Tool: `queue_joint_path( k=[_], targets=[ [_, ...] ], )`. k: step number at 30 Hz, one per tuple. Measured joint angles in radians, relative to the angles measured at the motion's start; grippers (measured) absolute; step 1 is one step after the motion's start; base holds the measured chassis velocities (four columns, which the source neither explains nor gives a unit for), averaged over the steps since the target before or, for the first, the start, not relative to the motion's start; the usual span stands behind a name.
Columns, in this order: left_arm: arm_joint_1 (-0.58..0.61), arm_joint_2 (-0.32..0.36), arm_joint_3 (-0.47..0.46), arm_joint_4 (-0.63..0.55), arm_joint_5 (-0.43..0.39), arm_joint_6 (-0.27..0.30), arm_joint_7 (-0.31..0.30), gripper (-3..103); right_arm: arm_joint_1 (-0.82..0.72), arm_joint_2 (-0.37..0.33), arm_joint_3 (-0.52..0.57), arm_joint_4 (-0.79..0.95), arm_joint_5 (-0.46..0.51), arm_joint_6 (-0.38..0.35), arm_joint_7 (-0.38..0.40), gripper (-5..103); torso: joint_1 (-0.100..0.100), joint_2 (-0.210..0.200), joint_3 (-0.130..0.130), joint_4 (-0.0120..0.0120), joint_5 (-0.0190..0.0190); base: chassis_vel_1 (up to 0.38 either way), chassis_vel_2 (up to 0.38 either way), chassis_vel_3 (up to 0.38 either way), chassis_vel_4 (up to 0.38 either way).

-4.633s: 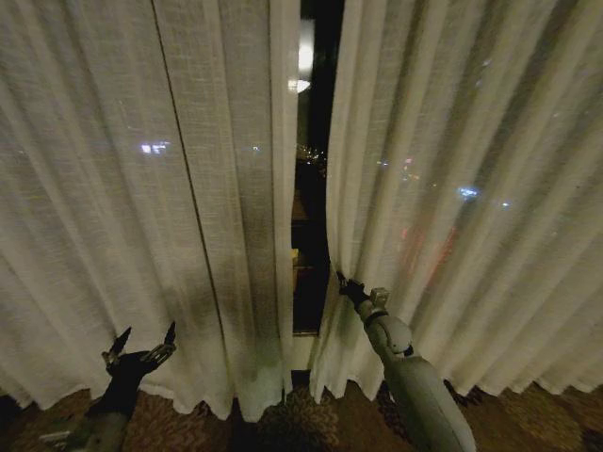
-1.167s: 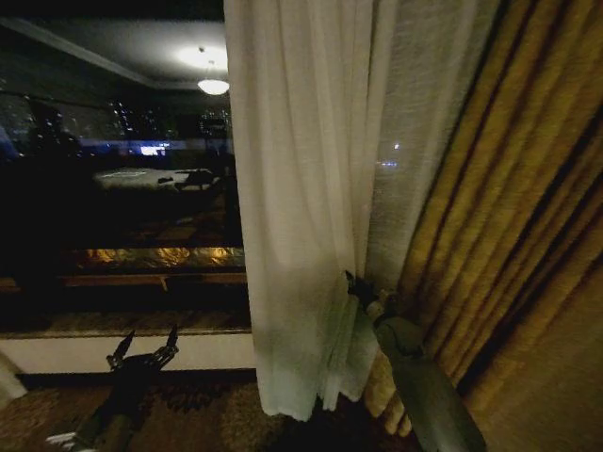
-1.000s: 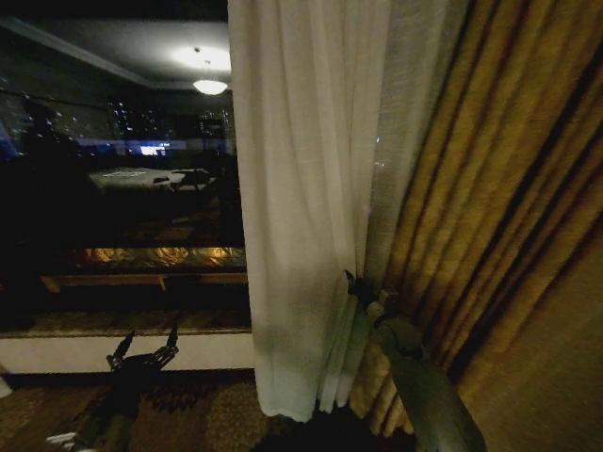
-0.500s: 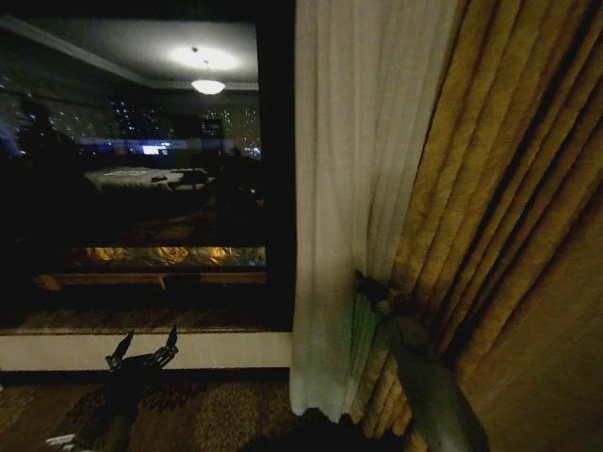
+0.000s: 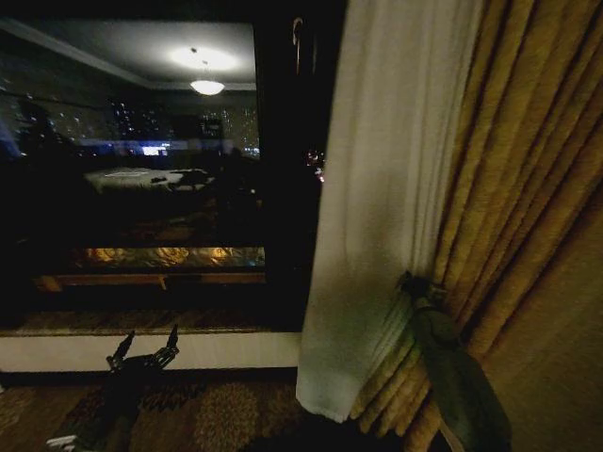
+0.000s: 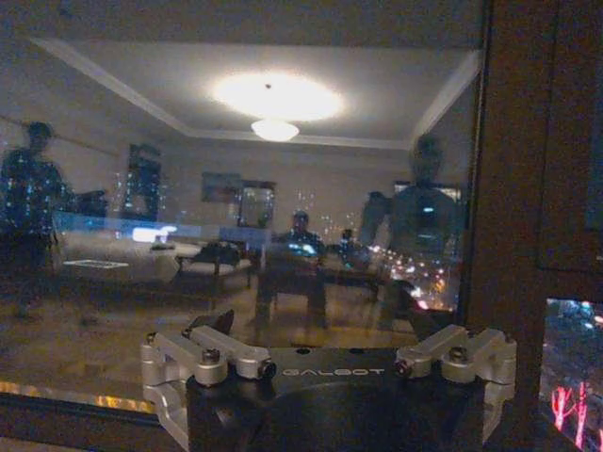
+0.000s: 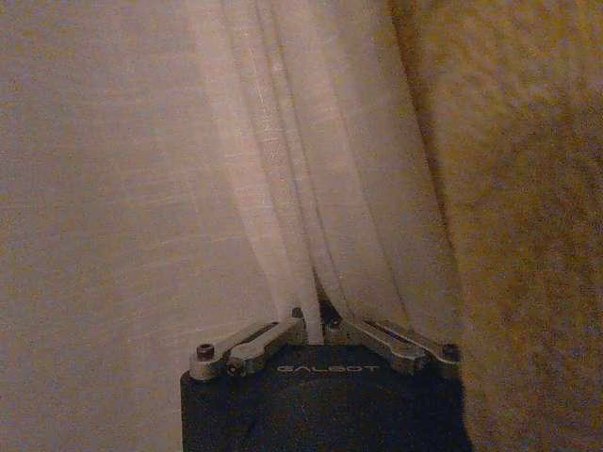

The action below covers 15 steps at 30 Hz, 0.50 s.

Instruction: Open the curtains by pulling them apart, changing their state from closed to fully open.

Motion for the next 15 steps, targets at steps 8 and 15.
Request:
queue_joint_path(
  k=[8, 15],
  targets=[
    [-0.005, 0.001, 0.000, -0.002, 0.000, 0.000, 0.000, 100, -0.119, 0.014, -0.056, 0.188, -0.003, -0.059, -0.070, 23, 0.000, 0.000, 0.000, 0.0001, 0.0000, 0.000, 0.000, 0.000, 0.000],
    [-0.005, -0.003, 0.002, 0.002, 0.000, 0.001, -0.001, 100, -0.282, 0.040, -0.129, 0.409, -0.003, -0.098, -0.088, 45, 0.000, 0.000, 0.000, 0.0001, -0.0003, 0.000, 0.000, 0.000, 0.000]
  ],
)
